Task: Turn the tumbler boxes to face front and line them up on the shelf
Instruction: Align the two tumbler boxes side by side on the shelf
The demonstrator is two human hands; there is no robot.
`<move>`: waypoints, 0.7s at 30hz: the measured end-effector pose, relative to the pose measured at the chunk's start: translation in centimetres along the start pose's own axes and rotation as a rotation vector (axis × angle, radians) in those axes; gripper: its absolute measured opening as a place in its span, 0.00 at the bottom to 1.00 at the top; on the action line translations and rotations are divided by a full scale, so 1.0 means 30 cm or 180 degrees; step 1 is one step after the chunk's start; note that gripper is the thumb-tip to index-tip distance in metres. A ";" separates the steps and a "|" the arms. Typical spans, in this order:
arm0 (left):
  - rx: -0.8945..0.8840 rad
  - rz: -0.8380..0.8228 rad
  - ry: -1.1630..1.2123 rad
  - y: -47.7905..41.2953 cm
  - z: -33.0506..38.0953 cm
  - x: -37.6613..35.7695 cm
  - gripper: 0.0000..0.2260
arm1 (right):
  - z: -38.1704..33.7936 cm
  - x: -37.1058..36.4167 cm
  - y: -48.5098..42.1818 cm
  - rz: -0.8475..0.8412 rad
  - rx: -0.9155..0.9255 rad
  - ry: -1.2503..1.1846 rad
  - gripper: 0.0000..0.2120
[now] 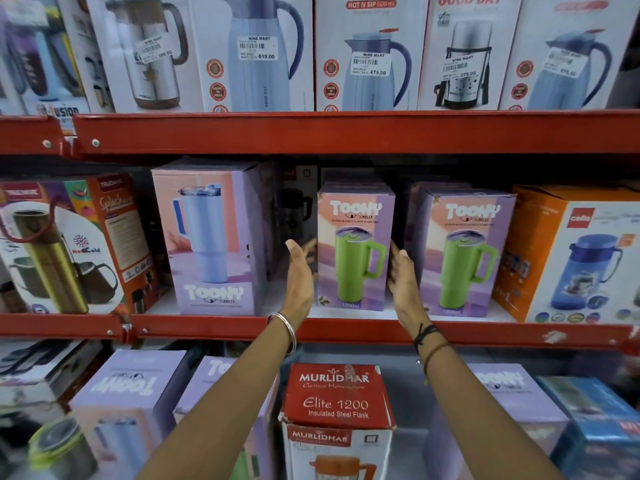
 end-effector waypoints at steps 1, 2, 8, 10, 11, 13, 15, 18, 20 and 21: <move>-0.0003 -0.0007 -0.0050 0.006 0.002 -0.001 0.38 | -0.004 0.008 0.002 0.0072 0.0021 0.0013 0.29; 0.0007 -0.0038 -0.0104 0.011 0.001 -0.003 0.40 | -0.006 0.018 0.006 0.0198 0.0030 -0.0004 0.28; 0.0124 -0.0235 -0.0437 0.039 -0.014 -0.029 0.48 | -0.033 0.022 0.043 0.0199 -0.0123 -0.0138 0.24; 0.0109 -0.0262 -0.0443 0.053 -0.017 -0.027 0.45 | -0.036 0.035 0.051 0.0121 -0.0194 -0.0121 0.24; 0.0075 -0.0273 -0.0464 0.064 -0.017 -0.027 0.42 | -0.039 0.043 0.056 0.0101 -0.0209 -0.0113 0.24; 0.0010 -0.0288 -0.0496 0.087 -0.020 -0.026 0.38 | -0.044 0.059 0.070 0.0080 -0.0224 -0.0112 0.24; -0.0005 -0.0309 -0.0508 0.114 -0.022 -0.027 0.38 | -0.047 0.073 0.090 0.0083 -0.0263 -0.0143 0.24; -0.0076 -0.0342 -0.0510 0.163 -0.017 -0.033 0.36 | -0.048 0.091 0.118 0.0074 -0.0296 -0.0236 0.25; -0.0095 -0.0364 -0.0456 0.197 -0.011 -0.033 0.39 | -0.047 0.099 0.135 0.0049 -0.0280 -0.0291 0.26; -0.0087 -0.0356 -0.0444 0.208 -0.011 -0.031 0.40 | -0.051 0.100 0.143 0.0039 -0.0269 -0.0306 0.26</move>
Point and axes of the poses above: each hand's wrist, its own y-axis away from the middle knuckle, its own x-axis out of the back of the hand, z = x × y, the point moved 7 cm from there along -y, towards the middle knuckle, and after that the axes turned 15 degrees about x, right-handed, at the moved point
